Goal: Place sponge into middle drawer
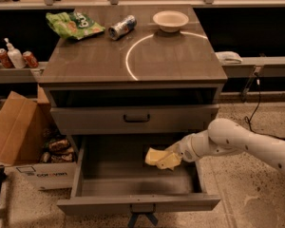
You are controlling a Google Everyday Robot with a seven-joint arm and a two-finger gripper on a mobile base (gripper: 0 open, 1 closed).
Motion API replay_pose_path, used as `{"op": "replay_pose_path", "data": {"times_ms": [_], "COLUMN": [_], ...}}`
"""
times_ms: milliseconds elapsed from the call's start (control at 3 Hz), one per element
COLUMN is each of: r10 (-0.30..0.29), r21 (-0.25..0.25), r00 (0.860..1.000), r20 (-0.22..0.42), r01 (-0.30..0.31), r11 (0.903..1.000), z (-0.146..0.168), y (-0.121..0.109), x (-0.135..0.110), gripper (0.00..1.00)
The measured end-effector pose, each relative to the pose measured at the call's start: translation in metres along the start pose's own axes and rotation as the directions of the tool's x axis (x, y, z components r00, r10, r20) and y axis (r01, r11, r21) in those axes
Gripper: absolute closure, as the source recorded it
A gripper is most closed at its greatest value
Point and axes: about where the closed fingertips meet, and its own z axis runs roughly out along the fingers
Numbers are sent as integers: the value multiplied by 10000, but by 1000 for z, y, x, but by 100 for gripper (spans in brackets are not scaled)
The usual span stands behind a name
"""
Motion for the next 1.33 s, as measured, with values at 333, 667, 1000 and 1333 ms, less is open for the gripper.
{"op": "replay_pose_path", "data": {"times_ms": [333, 667, 1000, 1333], "r10": [281, 370, 554, 555], "r21": [74, 435, 1062, 1399], "r00": [9995, 9986, 9978, 9982], "r20": [-122, -381, -365, -231], "r01": [-280, -354, -512, -517], "r11": [9996, 9984, 9930, 9888], "z": [33, 63, 87, 107], "y": [-9, -22, -36, -46], "x": [12, 19, 19, 14], "gripper": [100, 100, 81, 59]}}
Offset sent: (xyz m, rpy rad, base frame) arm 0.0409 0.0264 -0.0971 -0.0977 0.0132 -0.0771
